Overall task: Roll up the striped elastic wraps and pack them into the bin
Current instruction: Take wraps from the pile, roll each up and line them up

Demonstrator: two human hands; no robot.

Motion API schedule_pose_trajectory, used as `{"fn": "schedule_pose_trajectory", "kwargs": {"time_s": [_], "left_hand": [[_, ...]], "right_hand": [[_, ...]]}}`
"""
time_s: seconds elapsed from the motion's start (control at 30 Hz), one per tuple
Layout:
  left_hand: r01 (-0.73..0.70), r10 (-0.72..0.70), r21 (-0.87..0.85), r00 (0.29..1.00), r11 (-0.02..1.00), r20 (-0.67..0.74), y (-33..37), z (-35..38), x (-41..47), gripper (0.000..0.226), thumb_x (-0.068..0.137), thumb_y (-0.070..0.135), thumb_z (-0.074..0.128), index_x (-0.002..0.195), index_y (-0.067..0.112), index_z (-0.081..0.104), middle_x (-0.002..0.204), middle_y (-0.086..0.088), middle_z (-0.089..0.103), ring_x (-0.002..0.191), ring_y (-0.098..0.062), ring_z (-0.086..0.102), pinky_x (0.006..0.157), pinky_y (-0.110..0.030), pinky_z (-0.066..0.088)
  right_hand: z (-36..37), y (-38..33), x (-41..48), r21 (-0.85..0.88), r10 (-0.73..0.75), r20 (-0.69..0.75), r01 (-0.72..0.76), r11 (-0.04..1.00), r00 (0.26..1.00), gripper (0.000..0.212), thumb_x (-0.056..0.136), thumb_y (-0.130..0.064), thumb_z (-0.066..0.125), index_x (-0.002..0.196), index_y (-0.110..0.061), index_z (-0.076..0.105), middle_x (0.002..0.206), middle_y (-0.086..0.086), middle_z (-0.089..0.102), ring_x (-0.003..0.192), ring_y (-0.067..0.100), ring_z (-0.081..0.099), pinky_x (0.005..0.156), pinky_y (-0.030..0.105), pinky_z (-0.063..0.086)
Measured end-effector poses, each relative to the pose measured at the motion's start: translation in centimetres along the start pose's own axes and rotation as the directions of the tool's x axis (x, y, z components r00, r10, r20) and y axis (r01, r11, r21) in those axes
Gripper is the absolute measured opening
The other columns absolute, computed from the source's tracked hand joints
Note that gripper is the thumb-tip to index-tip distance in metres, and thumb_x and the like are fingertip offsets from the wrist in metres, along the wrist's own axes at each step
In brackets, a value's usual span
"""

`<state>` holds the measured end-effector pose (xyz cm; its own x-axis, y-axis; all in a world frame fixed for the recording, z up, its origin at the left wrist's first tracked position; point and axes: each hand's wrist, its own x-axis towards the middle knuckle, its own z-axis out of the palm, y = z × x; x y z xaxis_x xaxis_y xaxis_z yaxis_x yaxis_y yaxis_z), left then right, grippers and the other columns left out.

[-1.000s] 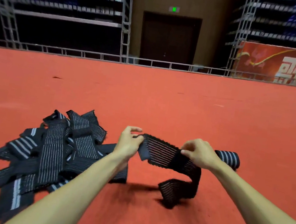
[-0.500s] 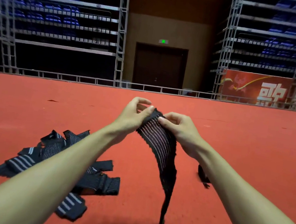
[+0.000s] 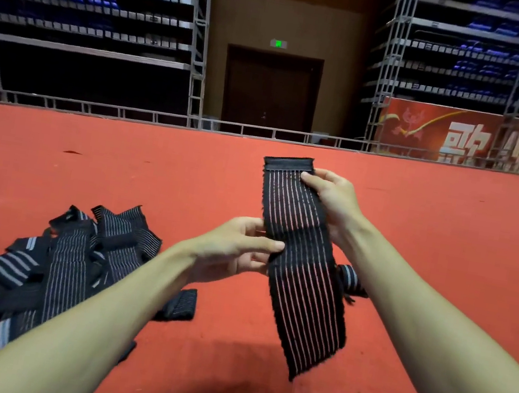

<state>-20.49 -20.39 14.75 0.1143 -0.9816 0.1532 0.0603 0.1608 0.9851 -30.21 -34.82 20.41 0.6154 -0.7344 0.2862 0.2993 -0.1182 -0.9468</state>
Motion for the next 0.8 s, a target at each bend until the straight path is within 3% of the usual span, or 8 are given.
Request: {"fn": "schedule_pose_trajectory", "kwargs": {"time_s": [0.17, 0.27, 0.37, 0.43, 0.5, 0.57, 0.7, 0.8], "left_hand": [[0.114, -0.115, -0.025, 0.992, 0.993, -0.053, -5.0, -1.5, 3.0, 0.028, 0.087, 0.007, 0.062, 0.115, 0.009, 0.063, 0.109, -0.006, 0.067, 0.096, -0.019, 0.063, 0.083, -0.028, 0.054], [0.197, -0.2, -0.045, 0.977, 0.979, -0.08, -9.4, -2.8, 5.0, 0.023, 0.091, 0.005, 0.059, 0.112, 0.011, 0.065, 0.099, -0.005, 0.063, 0.085, -0.019, 0.055, 0.08, -0.028, 0.052], [0.285, -0.289, -0.059, 0.953, 0.957, -0.091, -13.3, -4.2, 6.7, 0.027, 0.091, 0.002, 0.058, 0.117, 0.007, 0.063, 0.107, -0.009, 0.065, 0.095, -0.025, 0.054, 0.079, -0.028, 0.053], [0.322, -0.322, -0.032, 0.927, 0.946, -0.194, -15.3, -5.1, 8.0, 0.028, 0.091, 0.001, 0.058, 0.119, 0.001, 0.06, 0.099, -0.011, 0.066, 0.079, -0.018, 0.06, 0.063, -0.022, 0.052], [0.348, -0.282, 0.153, 0.897, 0.925, -0.34, -17.3, -6.3, 9.4, 0.027, 0.091, 0.002, 0.059, 0.117, -0.001, 0.055, 0.081, -0.008, 0.059, 0.054, -0.007, 0.049, 0.047, -0.017, 0.04], [0.37, -0.179, 0.394, 0.878, 0.841, -0.443, -19.4, -7.9, 10.5, 0.034, 0.087, 0.005, 0.065, 0.117, 0.007, 0.05, 0.072, -0.001, 0.053, 0.052, -0.007, 0.047, 0.049, -0.02, 0.039], [0.331, 0.029, 0.637, 0.873, 0.696, -0.486, -22.4, -9.7, 10.1, 0.051, 0.08, 0.012, 0.07, 0.115, 0.029, 0.038, 0.069, 0.009, 0.052, 0.068, -0.01, 0.054, 0.077, -0.032, 0.04], [0.273, 0.162, 0.774, 0.887, 0.571, -0.433, -23.5, -10.0, 9.7, 0.042, 0.08, 0.02, 0.069, 0.112, 0.036, 0.045, 0.091, 0.017, 0.049, 0.093, -0.009, 0.048, 0.088, -0.034, 0.035]], "right_hand": [[-2.4, 6.9, 2.9, -0.162, 0.074, -0.055, -0.082, 0.983, 0.996, 0.01, 0.09, -0.017, 0.065, 0.098, -0.01, 0.062, 0.081, 0.003, 0.064, 0.066, 0.013, 0.057, 0.066, 0.031, 0.044], [-3.8, 11.2, 4.6, -0.243, 0.14, -0.099, -0.16, 0.957, 0.985, 0.006, 0.089, -0.014, 0.067, 0.091, -0.014, 0.06, 0.076, 0.003, 0.062, 0.062, 0.013, 0.054, 0.057, 0.026, 0.039], [-4.9, 14.8, 6.7, -0.268, 0.211, -0.128, -0.239, 0.933, 0.969, 0.008, 0.09, -0.012, 0.064, 0.093, -0.014, 0.058, 0.077, 0.005, 0.062, 0.057, 0.01, 0.054, 0.048, 0.021, 0.038], [-5.4, 17.1, 8.3, -0.274, 0.251, -0.137, -0.28, 0.92, 0.958, 0.009, 0.091, -0.009, 0.062, 0.097, -0.012, 0.056, 0.078, 0.005, 0.062, 0.06, 0.01, 0.054, 0.047, 0.02, 0.04], [-5.7, 19.6, 9.8, -0.291, 0.268, -0.134, -0.297, 0.91, 0.954, 0.009, 0.091, -0.007, 0.062, 0.097, -0.012, 0.056, 0.082, 0.008, 0.062, 0.063, 0.011, 0.055, 0.051, 0.022, 0.041], [-5.9, 22.1, 11.2, -0.312, 0.259, -0.107, -0.28, 0.908, 0.96, 0.008, 0.09, -0.005, 0.063, 0.095, -0.01, 0.06, 0.085, 0.011, 0.061, 0.066, 0.015, 0.055, 0.053, 0.024, 0.042], [-5.4, 27.1, 13.3, -0.447, 0.188, -0.095, -0.21, 0.87, 0.978, 0.015, 0.083, -0.008, 0.072, 0.097, -0.002, 0.069, 0.087, 0.006, 0.066, 0.076, 0.014, 0.059, 0.062, 0.023, 0.048], [-4.6, 30.6, 14.1, -0.489, 0.21, -0.108, -0.235, 0.84, 0.972, 0.016, 0.081, -0.018, 0.075, 0.094, -0.008, 0.072, 0.089, 0.002, 0.07, 0.08, 0.013, 0.061, 0.064, 0.024, 0.047]]}}
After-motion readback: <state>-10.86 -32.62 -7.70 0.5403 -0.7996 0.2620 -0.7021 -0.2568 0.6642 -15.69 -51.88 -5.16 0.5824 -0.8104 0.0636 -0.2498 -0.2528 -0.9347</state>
